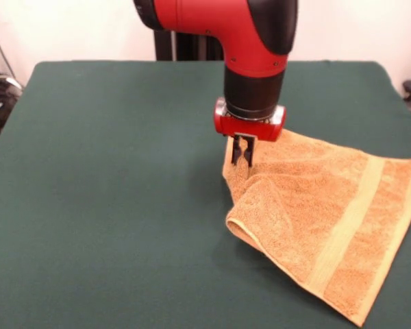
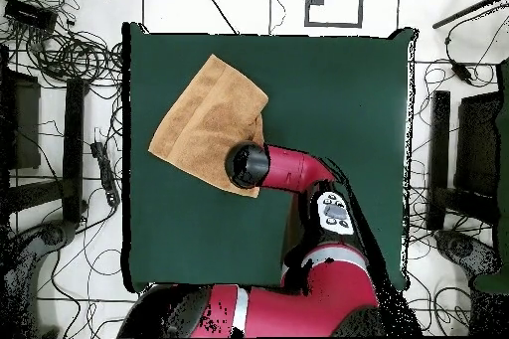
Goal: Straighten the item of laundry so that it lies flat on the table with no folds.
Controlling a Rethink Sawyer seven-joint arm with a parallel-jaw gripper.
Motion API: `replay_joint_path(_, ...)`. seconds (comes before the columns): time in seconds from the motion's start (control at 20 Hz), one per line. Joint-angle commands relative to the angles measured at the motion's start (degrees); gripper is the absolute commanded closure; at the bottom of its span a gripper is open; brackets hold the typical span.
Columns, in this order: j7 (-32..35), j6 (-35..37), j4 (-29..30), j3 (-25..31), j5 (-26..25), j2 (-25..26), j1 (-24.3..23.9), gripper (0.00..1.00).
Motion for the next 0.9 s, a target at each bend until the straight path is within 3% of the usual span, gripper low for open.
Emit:
replay_joint_path(0.05, 1.9, 6.1, -0.3, 4.2, -1.8, 2.4, 0.8, 1.00)
replay_joint_path(0.35, 2.8, 6.2, 1.0, 3.8, -1.5, 1.6, 0.9, 1.00)
replay_joint_path(0.9, 9.2, 14.6, 5.7, -0.1, 1.3, -5.8, 6.0, 1.00)
